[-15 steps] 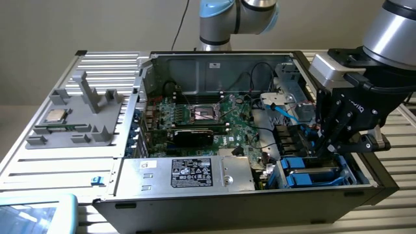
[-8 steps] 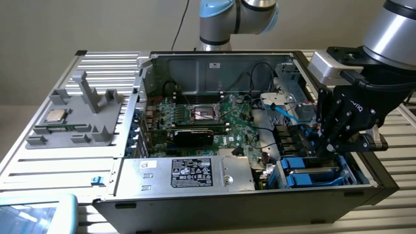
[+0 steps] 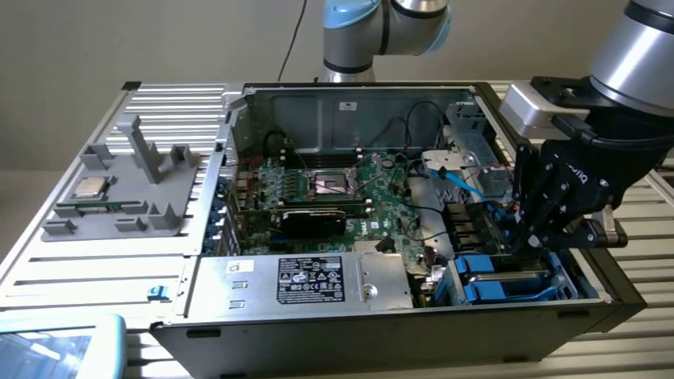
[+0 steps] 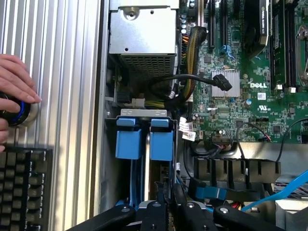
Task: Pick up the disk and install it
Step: 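Insert the first disk wire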
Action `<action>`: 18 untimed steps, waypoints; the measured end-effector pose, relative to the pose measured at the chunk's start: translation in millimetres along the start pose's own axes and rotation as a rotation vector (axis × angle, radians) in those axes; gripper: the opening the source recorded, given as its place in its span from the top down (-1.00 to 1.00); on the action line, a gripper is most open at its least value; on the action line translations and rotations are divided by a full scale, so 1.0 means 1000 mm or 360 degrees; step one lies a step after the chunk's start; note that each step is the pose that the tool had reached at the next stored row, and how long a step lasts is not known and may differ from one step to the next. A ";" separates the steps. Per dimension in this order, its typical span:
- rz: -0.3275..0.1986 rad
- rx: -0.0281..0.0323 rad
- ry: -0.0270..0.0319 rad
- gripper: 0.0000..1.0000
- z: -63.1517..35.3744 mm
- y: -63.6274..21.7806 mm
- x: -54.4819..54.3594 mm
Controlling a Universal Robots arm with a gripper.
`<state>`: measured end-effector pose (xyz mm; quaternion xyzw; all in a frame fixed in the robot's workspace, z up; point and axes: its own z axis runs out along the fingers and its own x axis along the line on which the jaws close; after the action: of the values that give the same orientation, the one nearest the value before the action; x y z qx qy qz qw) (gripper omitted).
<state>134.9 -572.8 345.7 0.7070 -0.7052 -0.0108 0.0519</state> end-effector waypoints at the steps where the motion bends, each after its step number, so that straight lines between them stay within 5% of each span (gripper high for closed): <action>1: 0.0001 -0.00015 -0.00035 0.67 0.0000 0.0000 0.001; 6: 0.0003 -0.00043 -0.00100 0.67 0.0000 -0.0009 0.002; 8: 0.0002 -0.00171 -0.00112 0.67 -0.0001 -0.0032 0.003; 12: 0.0000 -0.00394 -0.00283 0.67 0.0000 -0.0041 0.005; 18: 0.0008 -0.00412 -0.00459 0.67 0.0005 -0.0050 0.008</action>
<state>139.9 -580.8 345.2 0.7044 -0.7074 -0.0300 0.0509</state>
